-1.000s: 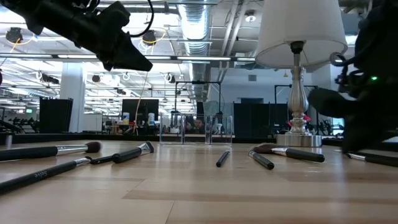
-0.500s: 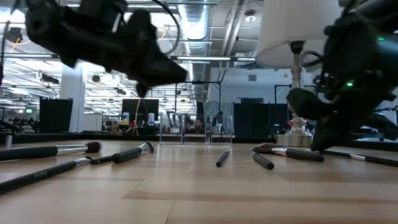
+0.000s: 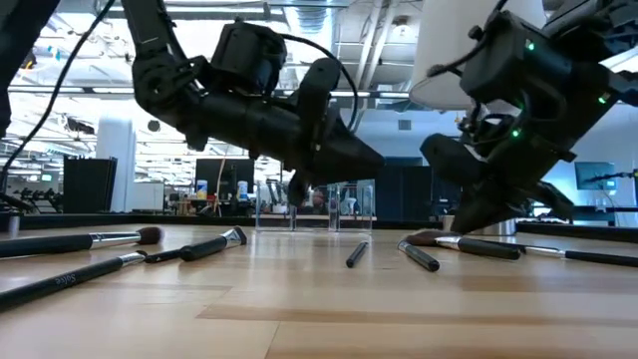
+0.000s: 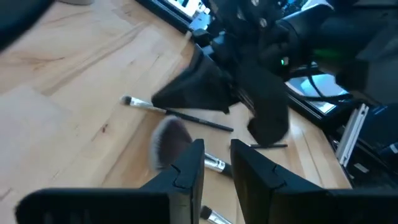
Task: Sort items
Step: Put the brush into the transparent organizer
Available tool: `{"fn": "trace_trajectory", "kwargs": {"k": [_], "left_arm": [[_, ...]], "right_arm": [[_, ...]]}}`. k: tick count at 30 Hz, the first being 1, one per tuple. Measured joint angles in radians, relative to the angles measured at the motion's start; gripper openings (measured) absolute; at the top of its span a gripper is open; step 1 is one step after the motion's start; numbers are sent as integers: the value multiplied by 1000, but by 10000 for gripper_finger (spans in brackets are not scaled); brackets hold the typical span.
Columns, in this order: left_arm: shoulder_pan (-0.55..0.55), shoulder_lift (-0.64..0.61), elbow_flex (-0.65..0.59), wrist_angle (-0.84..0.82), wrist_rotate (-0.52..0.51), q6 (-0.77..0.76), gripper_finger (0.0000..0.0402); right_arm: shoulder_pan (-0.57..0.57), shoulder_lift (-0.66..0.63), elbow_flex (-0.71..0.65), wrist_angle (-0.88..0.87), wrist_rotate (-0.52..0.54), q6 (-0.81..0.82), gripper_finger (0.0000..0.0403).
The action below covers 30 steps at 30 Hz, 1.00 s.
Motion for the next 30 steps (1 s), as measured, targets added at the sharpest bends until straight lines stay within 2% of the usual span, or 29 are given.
{"fn": "trace_trajectory", "kwargs": {"k": [4, 11, 16, 21, 23, 25, 27, 30], "left_arm": [[0, -38, -11, -11, 3, 46, 76], [0, -156, -45, -23, 3, 137, 76], [0, -243, -87, -25, 0, 190, 76], [8, -327, -139, -25, -47, 196, 76], [13, -359, -164, -27, -72, 196, 76], [21, -382, -186, -24, -89, 196, 76], [30, -399, -205, -26, -96, 196, 76], [51, -425, -226, -28, -99, 196, 76]], "right_arm": [[24, 0, 10, 31, 5, -118, 0], [43, -14, 64, -22, -5, -271, 11], [44, -80, 165, -253, -33, -278, 43], [80, -176, 272, -553, -85, -159, 66], [122, -207, 279, -628, -44, -99, 70], [183, -216, 252, -677, 58, 28, 71], [236, -200, 200, -616, 169, 127, 72], [267, -124, 115, -463, 201, 106, 72]]}}
